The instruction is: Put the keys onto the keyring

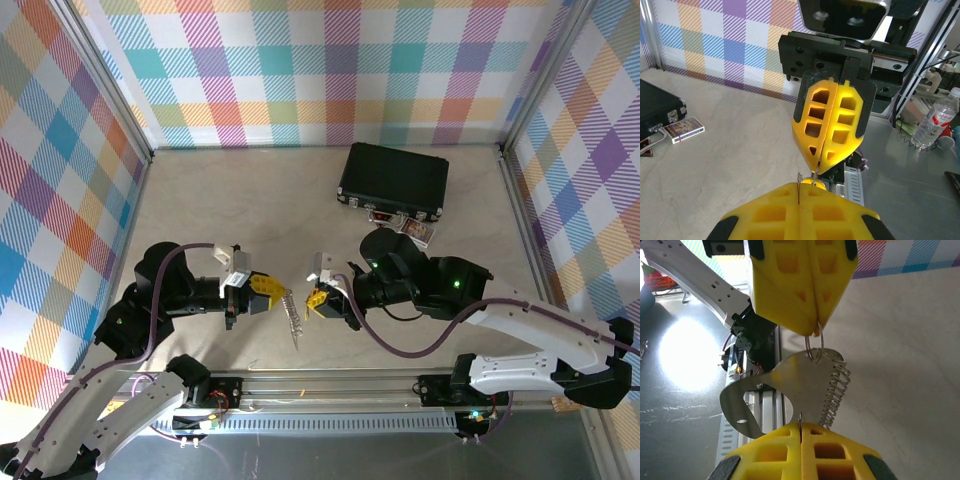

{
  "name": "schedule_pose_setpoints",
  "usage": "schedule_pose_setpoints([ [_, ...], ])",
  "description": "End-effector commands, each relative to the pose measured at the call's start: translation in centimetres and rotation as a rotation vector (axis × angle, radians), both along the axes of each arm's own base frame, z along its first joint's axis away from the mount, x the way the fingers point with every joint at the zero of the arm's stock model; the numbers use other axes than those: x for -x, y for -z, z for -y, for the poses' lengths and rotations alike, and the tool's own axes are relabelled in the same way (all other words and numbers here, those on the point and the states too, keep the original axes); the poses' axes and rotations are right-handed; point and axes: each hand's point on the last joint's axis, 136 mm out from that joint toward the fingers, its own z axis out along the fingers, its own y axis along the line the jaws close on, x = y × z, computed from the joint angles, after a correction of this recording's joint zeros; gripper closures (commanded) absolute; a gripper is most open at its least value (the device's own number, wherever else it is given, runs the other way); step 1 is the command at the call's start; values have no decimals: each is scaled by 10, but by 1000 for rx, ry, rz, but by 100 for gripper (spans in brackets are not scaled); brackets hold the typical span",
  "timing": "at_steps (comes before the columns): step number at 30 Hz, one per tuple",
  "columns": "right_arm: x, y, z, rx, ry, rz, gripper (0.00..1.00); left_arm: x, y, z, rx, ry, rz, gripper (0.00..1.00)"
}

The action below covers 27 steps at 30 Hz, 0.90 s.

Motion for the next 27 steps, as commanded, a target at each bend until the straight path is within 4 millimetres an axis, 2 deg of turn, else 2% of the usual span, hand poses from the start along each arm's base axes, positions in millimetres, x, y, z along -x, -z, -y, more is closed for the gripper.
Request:
schedule_pose_setpoints([
  [1, -7, -33, -6, -105, 26, 77, 100, 5, -9, 3, 35, 33, 50, 100],
  [4, -10, -38, -6, -122, 46, 85, 100, 3, -8, 2, 37, 19, 48, 100],
  [9, -15, -33, -9, -105, 66, 81, 100, 1, -5, 3, 37, 13, 39, 100],
  [27, -10, -36, -16, -116, 49, 69, 100, -6, -2, 1, 31, -28, 42, 100],
])
